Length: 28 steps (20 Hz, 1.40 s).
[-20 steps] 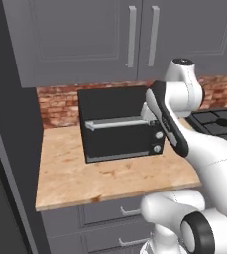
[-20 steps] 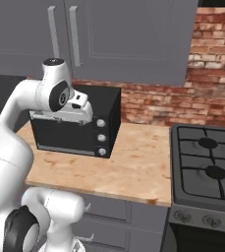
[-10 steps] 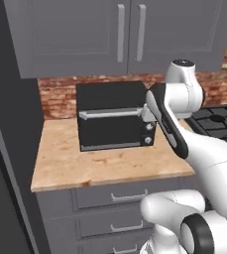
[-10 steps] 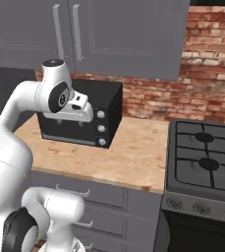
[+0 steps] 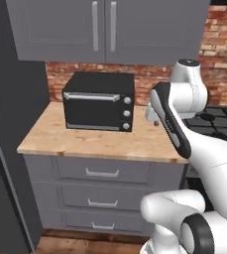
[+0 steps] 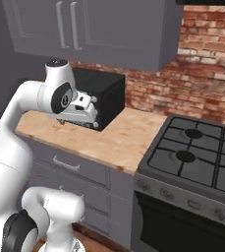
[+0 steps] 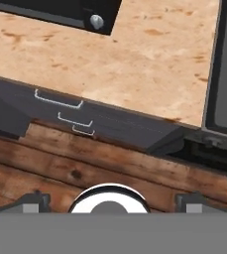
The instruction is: Take a straw from the drawer in front and place it inside the glass cup on the dining counter.
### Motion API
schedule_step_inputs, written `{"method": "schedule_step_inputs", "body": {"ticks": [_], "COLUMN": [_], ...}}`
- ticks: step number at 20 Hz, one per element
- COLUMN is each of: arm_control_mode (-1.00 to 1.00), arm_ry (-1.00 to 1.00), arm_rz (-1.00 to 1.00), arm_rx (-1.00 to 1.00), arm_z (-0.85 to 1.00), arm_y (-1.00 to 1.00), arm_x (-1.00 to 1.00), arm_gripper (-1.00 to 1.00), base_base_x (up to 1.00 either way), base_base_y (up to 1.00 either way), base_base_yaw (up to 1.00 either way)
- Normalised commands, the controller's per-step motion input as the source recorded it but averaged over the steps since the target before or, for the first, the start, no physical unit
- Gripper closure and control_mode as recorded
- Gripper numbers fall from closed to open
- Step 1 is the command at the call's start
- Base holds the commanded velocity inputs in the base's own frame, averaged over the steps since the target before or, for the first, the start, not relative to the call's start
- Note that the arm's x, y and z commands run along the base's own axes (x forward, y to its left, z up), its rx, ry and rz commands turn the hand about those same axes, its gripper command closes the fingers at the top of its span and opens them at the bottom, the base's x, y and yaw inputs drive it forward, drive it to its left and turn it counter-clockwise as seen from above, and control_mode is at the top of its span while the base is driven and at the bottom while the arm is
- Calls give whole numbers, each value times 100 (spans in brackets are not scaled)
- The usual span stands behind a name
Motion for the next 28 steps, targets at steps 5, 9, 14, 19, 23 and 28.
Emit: {"method": "schedule_step_inputs", "body": {"ticks": [5,9,14,19,23,28], "arm_control_mode": [100,100,100,100,100,100], "arm_ry": [0,0,0,0,0,0], "arm_rz": [0,0,0,0,0,0], "arm_rx": [0,0,0,0,0,0], "arm_z": [0,0,0,0,0,0], "arm_y": [0,0,0,0,0,0], "arm_x": [0,0,0,0,0,0], "arm_gripper": [-100,-100,-100,-100,-100,-100], "base_base_x": [-1,1,0,10,6,0], "base_base_y": [-65,-51,-45,-43,-56,-65], "base_base_yaw": [47,45,40,27,22,18]}}
